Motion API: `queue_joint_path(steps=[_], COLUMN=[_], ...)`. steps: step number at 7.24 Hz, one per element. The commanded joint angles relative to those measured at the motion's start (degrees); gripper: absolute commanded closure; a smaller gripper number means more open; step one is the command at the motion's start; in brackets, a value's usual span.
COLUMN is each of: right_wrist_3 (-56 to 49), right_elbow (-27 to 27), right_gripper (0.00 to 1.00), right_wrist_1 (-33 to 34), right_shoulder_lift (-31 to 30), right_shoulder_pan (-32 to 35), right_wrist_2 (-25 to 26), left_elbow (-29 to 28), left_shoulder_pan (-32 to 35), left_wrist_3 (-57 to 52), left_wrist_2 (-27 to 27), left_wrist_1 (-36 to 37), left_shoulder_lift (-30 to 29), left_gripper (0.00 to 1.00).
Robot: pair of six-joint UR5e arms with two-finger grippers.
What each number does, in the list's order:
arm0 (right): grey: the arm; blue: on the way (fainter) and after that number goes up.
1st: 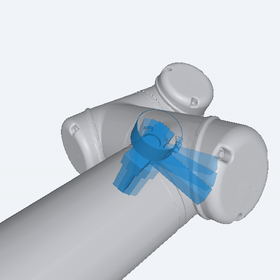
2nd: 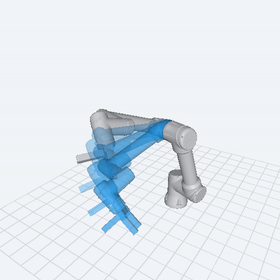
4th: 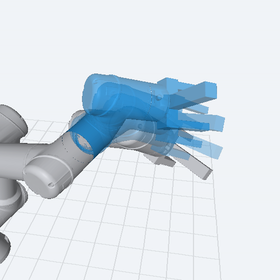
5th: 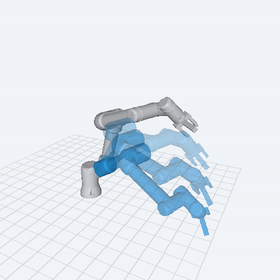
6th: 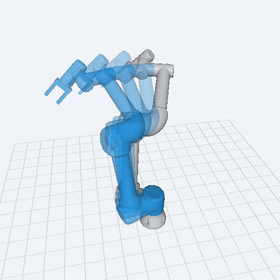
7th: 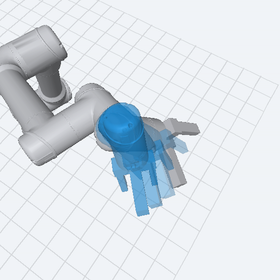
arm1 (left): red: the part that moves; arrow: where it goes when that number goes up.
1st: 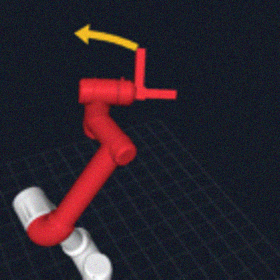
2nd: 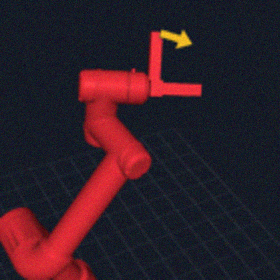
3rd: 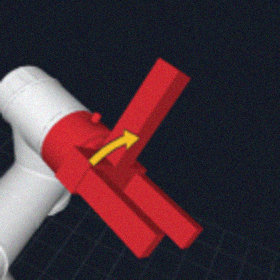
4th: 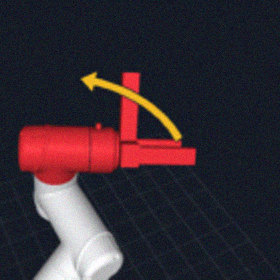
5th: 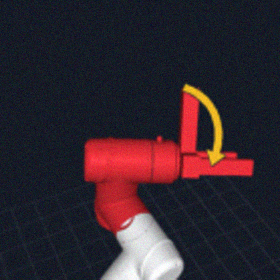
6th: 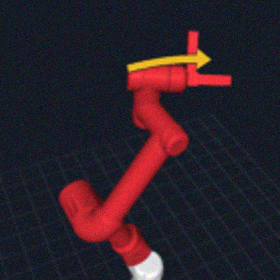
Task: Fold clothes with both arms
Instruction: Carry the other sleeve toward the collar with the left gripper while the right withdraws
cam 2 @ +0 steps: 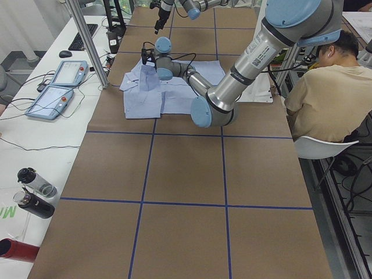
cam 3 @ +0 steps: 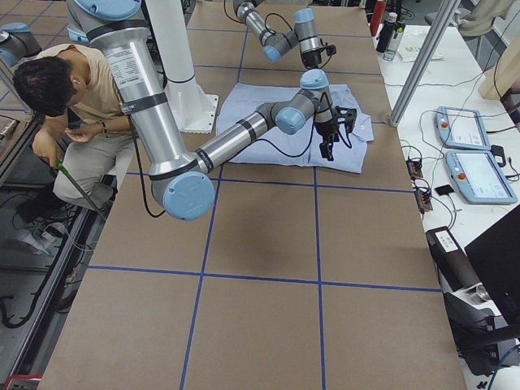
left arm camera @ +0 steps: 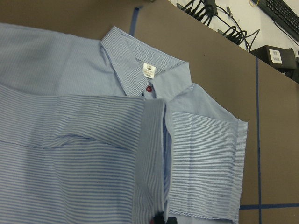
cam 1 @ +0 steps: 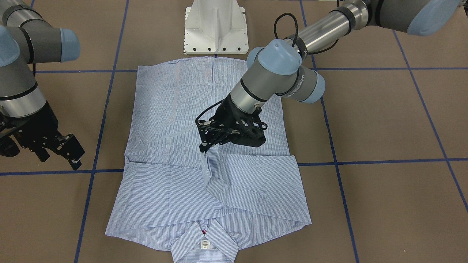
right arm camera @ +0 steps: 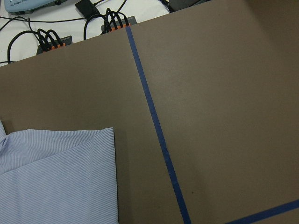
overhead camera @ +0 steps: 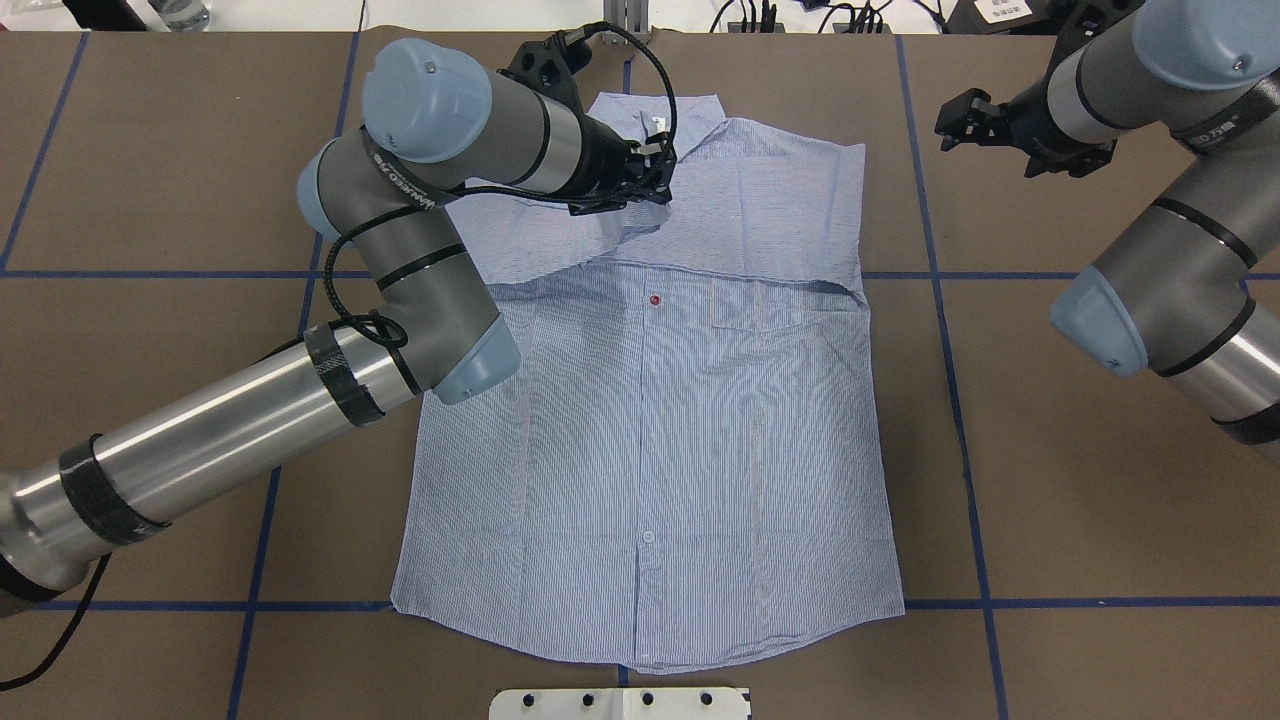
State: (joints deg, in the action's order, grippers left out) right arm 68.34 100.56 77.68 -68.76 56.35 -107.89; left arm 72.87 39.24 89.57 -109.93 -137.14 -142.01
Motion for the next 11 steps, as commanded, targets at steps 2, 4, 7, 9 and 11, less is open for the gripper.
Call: queue_joint_path(steps=[2, 4, 7, 9, 11], right_wrist_3=[-0.3, -0.2, -0.3, -0.3, -0.2], right_elbow=[-0.6, -0.6, -1.0, -1.9, -2.0], right_gripper=[0.00, 0.00, 0.00, 0.00, 0.00], right_wrist_1=[-0.1, -0.2, -0.2, -0.4, -0.4], right_shoulder_lift=[-0.2, -0.2, -0.2, -0.2, 0.0], right_shoulder_pan=[-0.2, -0.2, -0.2, -0.2, -0.2], right_wrist_2=[0.4, 0.5, 0.6, 0.6, 0.2], left_elbow=[-0.6, -1.0, -1.8, -4.0, -4.4], left_shoulder_pan=[-3.2, -4.8, -6.2, -8.4, -8.5], left_wrist_3=[1.7, 1.6, 1.4, 1.5, 1.4], left_wrist_2=[4.9, 5.1, 5.2, 9.0, 9.1], left_wrist_1=[-0.1, -0.1, -0.5, -0.8, -0.7], left_shoulder_lift=[-2.5, -2.8, -3.2, -5.5, -5.8], left_gripper=[1.00, 1.00, 1.00, 0.88, 0.01])
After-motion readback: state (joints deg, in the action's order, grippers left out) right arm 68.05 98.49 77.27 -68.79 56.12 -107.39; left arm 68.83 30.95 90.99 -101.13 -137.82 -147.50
